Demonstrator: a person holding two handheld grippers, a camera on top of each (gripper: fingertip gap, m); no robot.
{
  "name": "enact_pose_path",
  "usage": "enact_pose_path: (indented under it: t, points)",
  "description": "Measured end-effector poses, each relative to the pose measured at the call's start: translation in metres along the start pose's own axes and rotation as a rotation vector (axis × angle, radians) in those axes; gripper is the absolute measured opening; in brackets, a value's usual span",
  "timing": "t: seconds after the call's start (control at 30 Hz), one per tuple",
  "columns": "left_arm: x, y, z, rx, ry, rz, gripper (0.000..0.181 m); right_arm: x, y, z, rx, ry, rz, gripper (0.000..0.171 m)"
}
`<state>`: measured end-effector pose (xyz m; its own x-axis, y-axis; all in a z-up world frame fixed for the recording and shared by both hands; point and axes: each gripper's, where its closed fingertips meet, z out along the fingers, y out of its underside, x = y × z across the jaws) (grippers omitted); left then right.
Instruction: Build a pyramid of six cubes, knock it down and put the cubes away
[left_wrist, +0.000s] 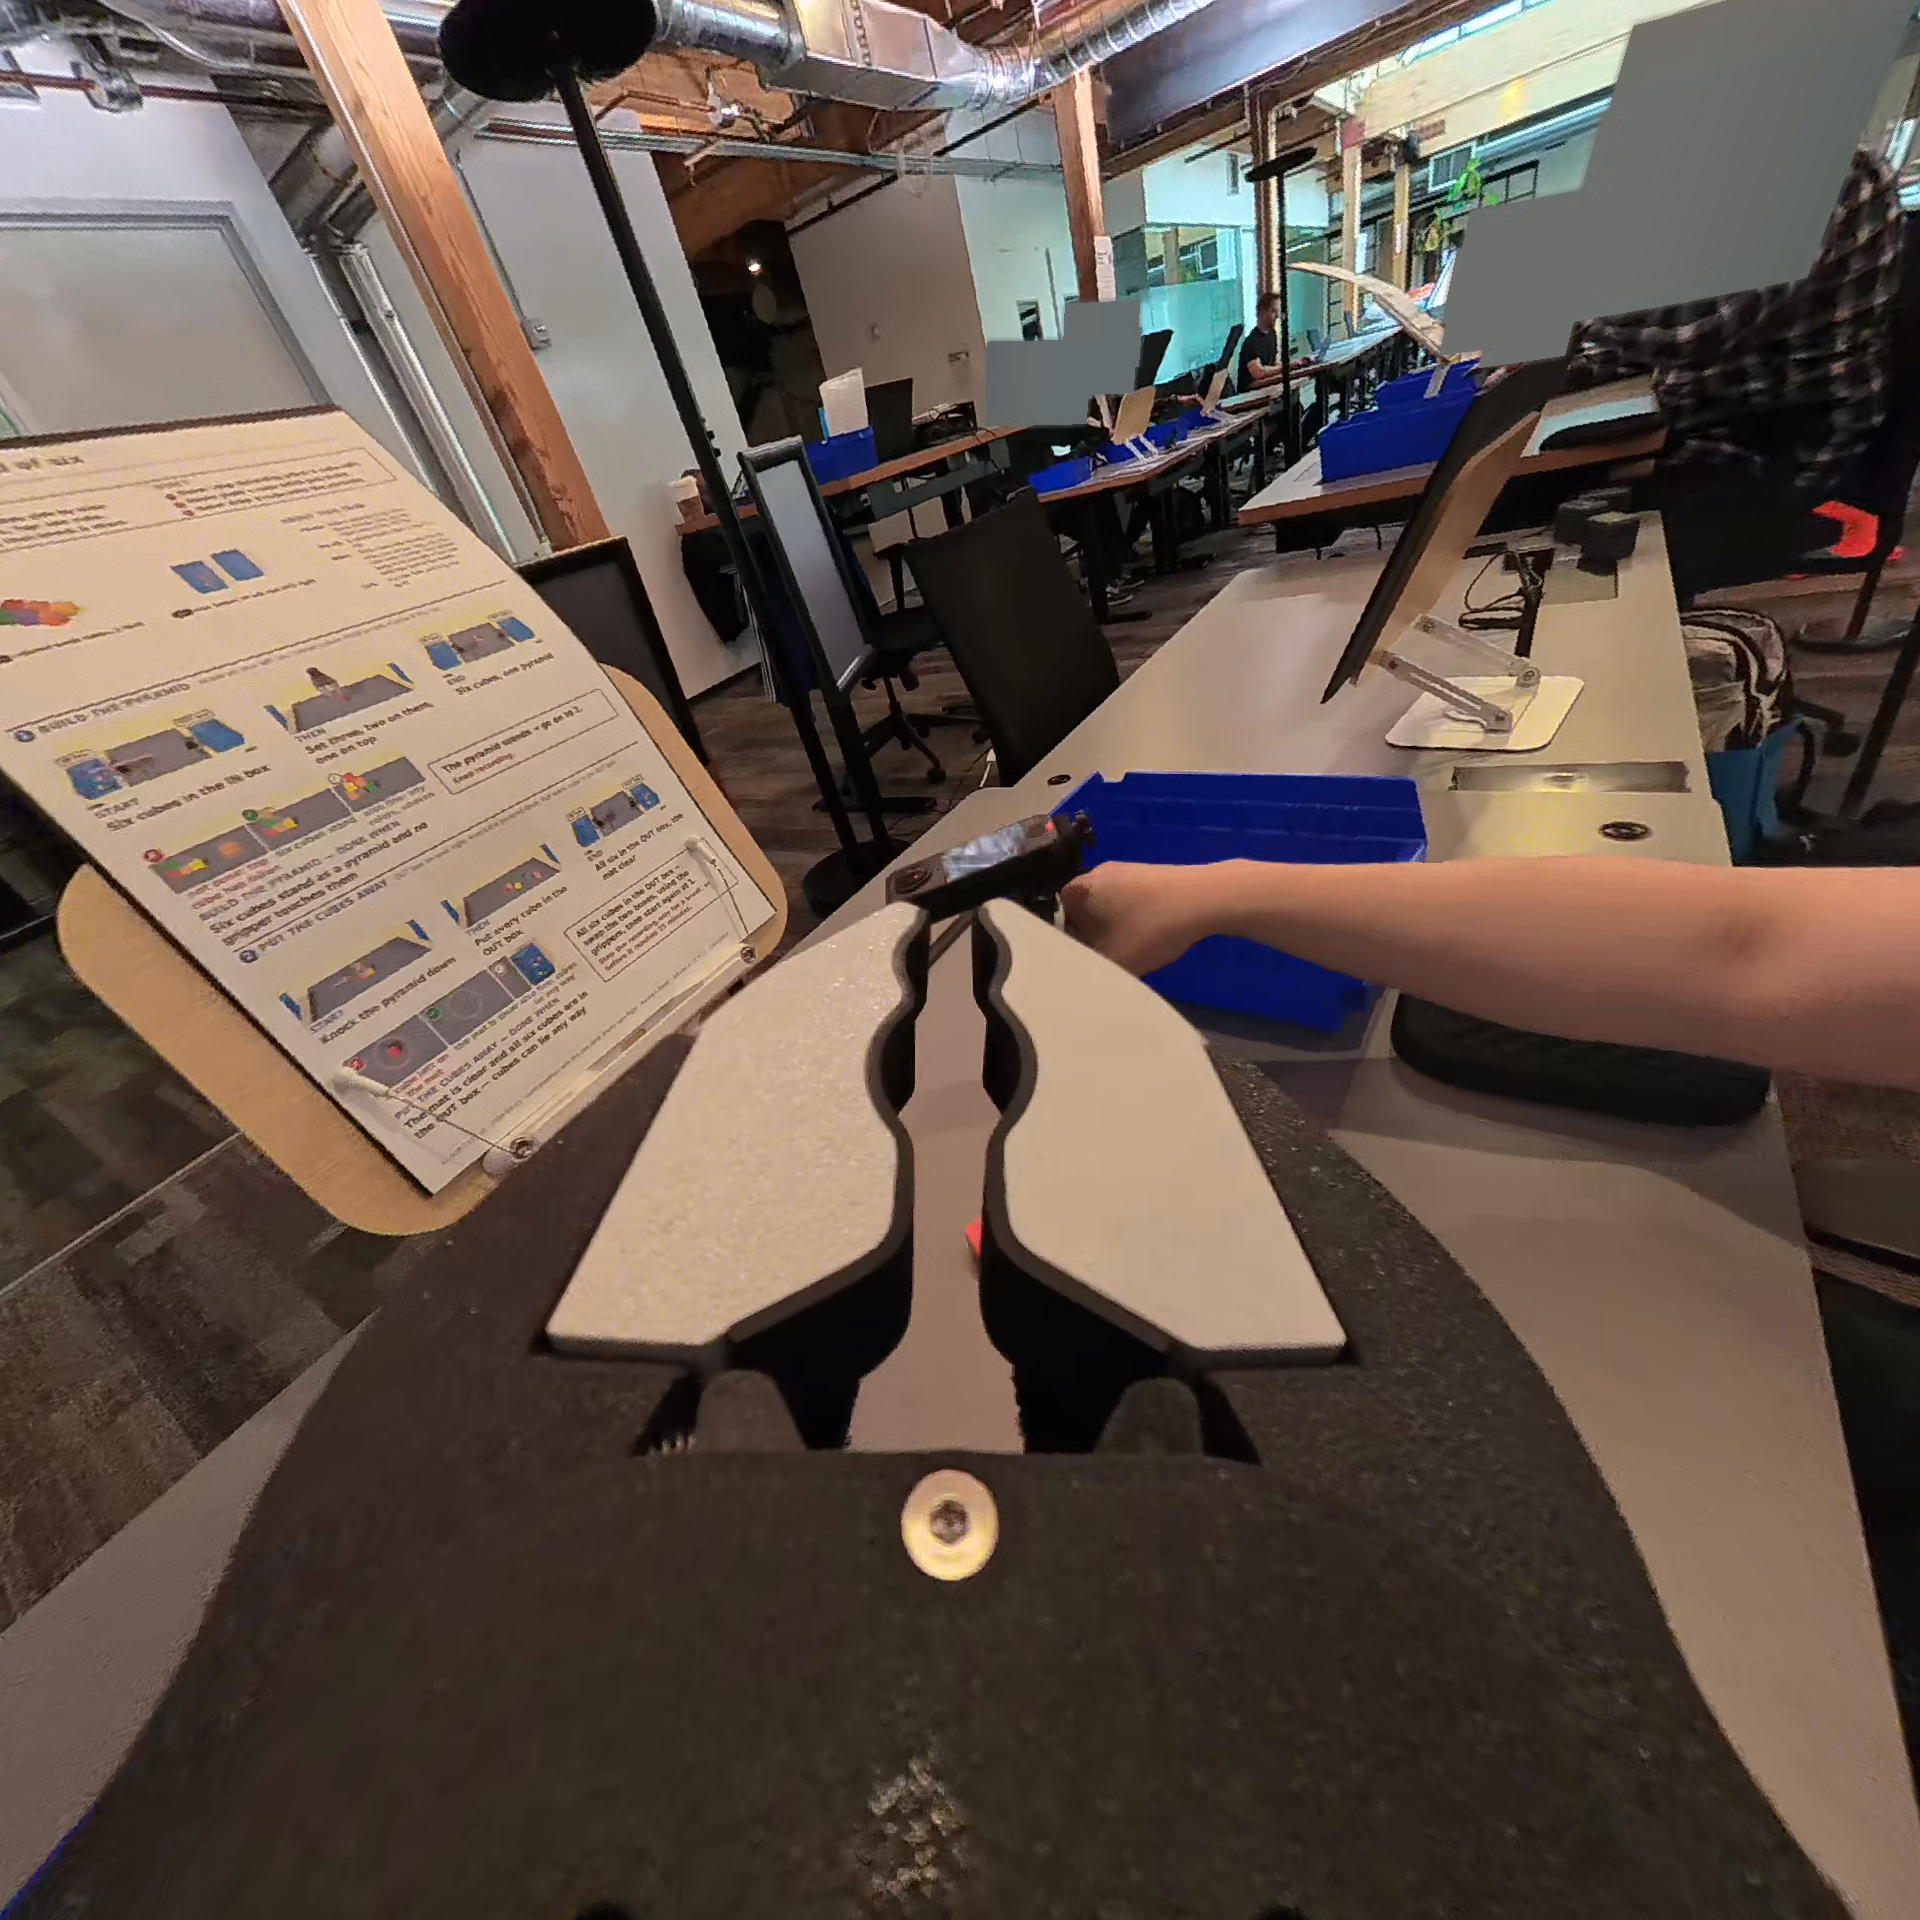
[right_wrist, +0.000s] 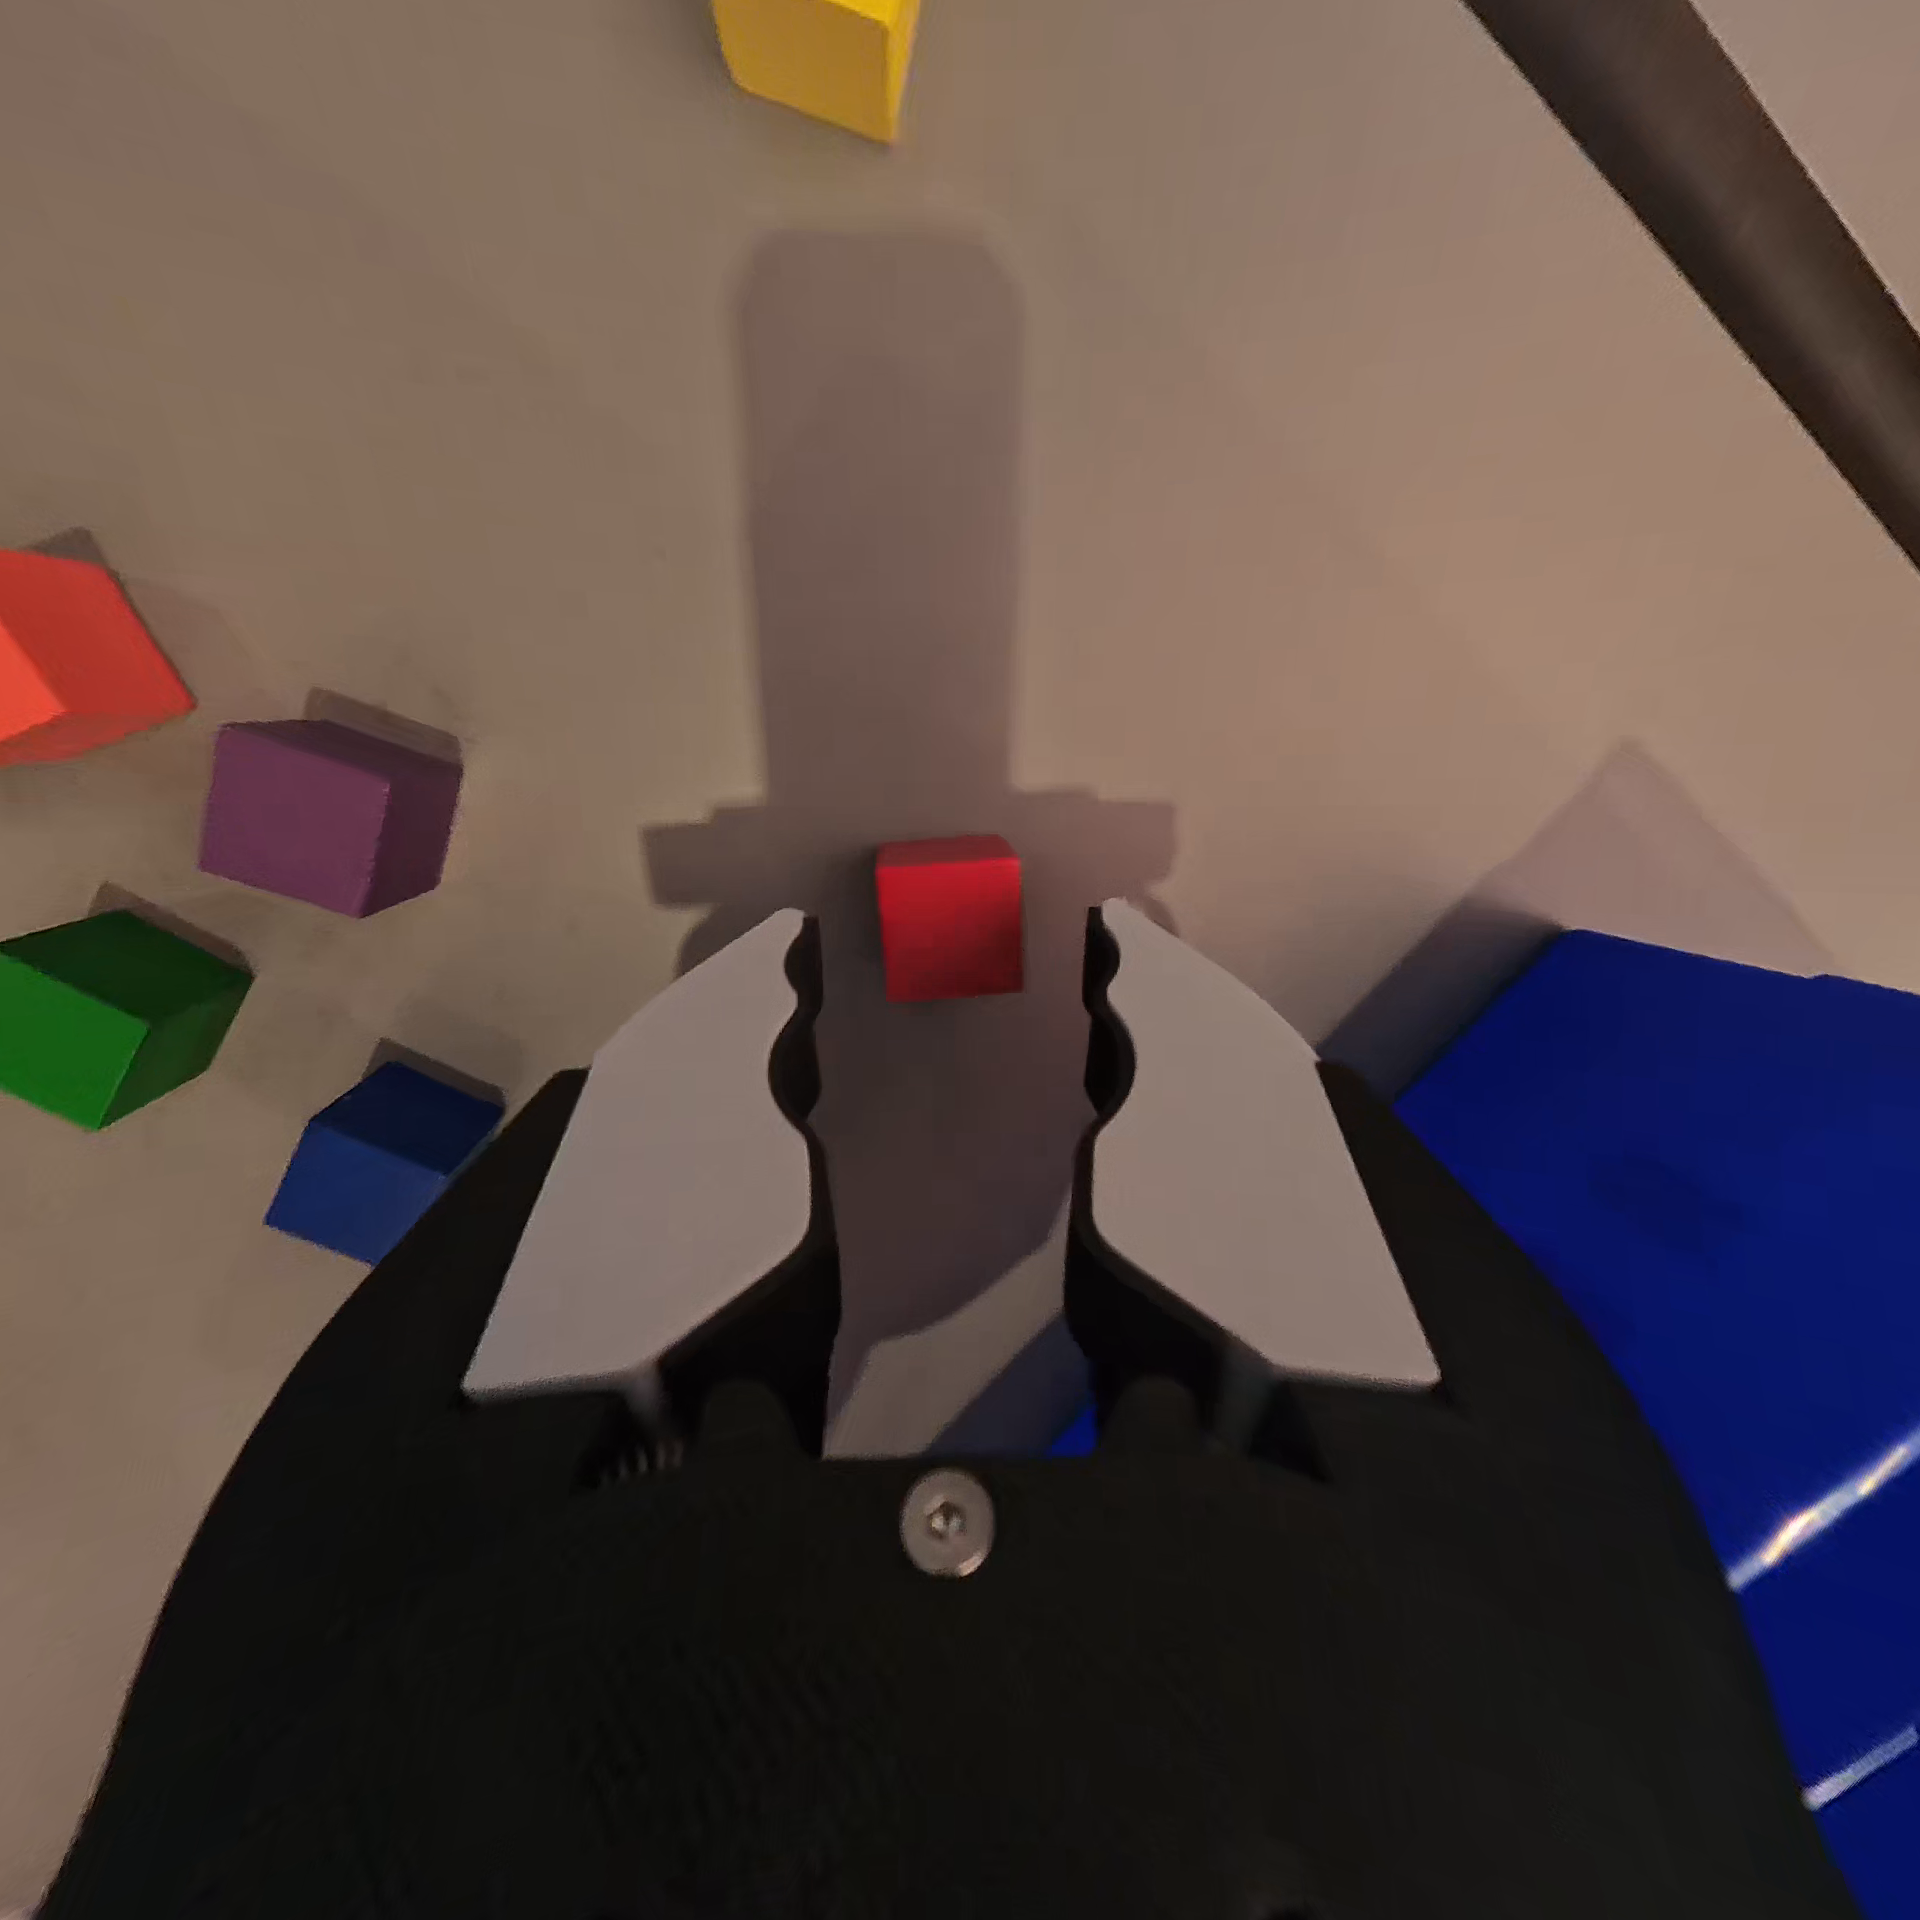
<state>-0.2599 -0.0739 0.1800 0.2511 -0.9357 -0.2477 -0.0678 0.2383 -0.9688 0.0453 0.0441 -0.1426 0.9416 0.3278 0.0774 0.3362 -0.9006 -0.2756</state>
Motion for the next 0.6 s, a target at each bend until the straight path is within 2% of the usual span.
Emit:
enact_pose_path:
  t: [0.1,0.2,0.3,0.37,0.47,0.53,0.6]
  points:
    - [0.004,0.000,-0.002,-0.009,0.001,0.028,0.006,0.001,0.004,0.007,-0.013,-0.023,0.038,0.049]
    - [0.009,0.000,-0.002,-0.017,0.011,0.055,0.005,-0.002,0.002,0.011,0.012,-0.064,0.040,0.029]
    - [0.011,-0.001,-0.003,-0.015,0.016,0.061,0.004,-0.013,-0.003,0.000,0.036,-0.128,0.031,0.029]
    - [0.010,0.000,-0.003,-0.015,0.015,0.061,0.002,-0.017,-0.019,-0.033,0.116,-0.129,-0.008,0.029]
    - [0.009,0.001,-0.002,-0.022,0.011,0.058,0.001,-0.009,-0.046,-0.123,0.311,-0.093,-0.034,0.029]
    - [0.009,0.003,0.000,-0.033,0.013,0.057,0.001,0.019,-0.048,-0.179,0.395,0.000,-0.011,0.029]
    - [0.011,0.005,0.001,-0.047,0.022,0.066,0.001,0.062,-0.033,-0.211,0.398,0.097,0.088,0.028]
